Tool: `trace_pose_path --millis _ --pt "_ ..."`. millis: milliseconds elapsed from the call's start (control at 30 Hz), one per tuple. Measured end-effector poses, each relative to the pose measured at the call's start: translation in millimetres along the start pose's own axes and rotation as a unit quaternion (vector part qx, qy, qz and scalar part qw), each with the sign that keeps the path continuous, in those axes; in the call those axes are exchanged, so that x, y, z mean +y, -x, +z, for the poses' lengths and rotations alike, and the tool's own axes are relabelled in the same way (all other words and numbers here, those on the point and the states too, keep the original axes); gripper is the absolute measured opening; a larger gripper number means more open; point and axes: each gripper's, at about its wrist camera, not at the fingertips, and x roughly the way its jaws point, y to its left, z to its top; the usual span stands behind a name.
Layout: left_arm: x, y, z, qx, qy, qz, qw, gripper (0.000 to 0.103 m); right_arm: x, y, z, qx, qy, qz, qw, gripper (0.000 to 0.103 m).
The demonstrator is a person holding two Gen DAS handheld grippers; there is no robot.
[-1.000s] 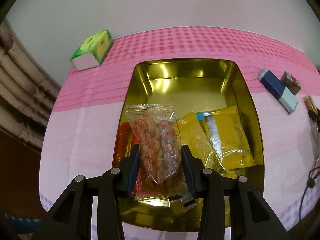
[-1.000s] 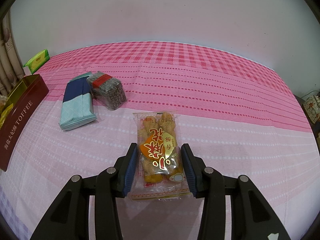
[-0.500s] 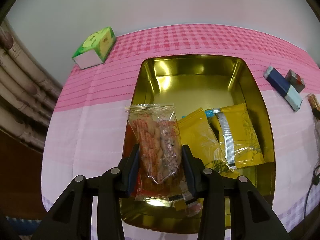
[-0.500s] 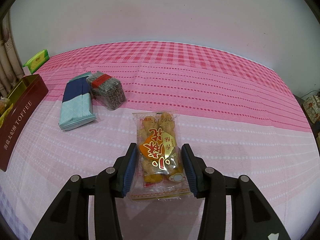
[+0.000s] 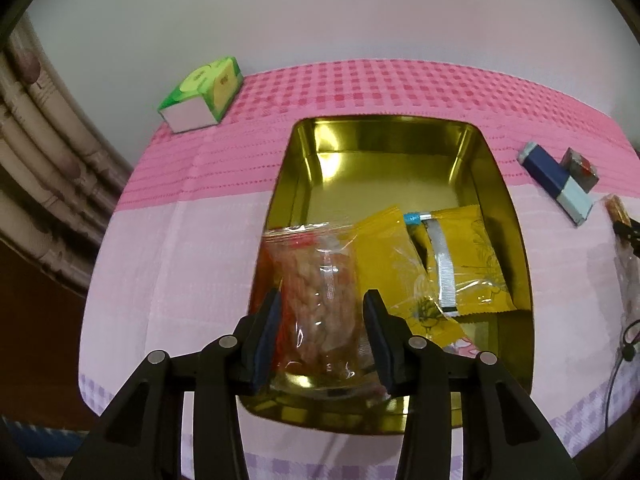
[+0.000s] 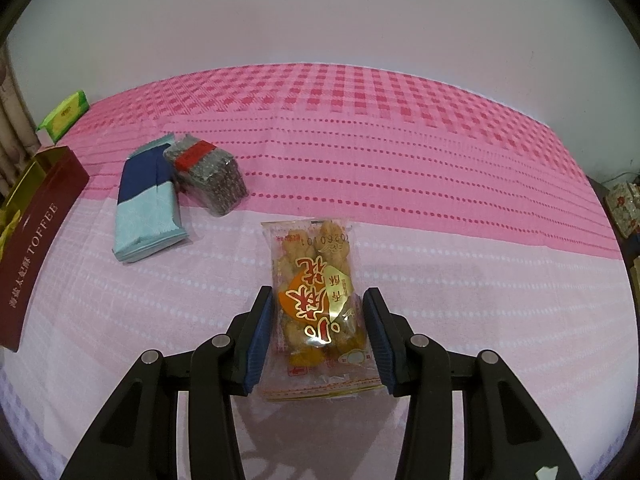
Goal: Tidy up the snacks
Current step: 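Carry the twisted-dough bag over the tray and lower it with the left gripper, then open the left gripper to release the twisted-dough bag in the tray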
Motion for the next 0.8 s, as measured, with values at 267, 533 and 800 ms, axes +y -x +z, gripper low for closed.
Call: trace_pose_path --millis 267,533,800 --pt "5 17 -3 -0.024 0.022 -0.002 0.9995 0.054 13 1 3 0.024 0.005 -0.031 0.999 0.034" --pt "19 29 -15 -0.042 0.055 0.0 0.9976 0.062 31 15 -1 0.023 -0.01 -0.034 0.999 0.033" --pt "32 25 -21 -0.035 0.071 0.006 0.9968 0.067 81 51 11 0.008 -0.02 0.04 0.999 0.033"
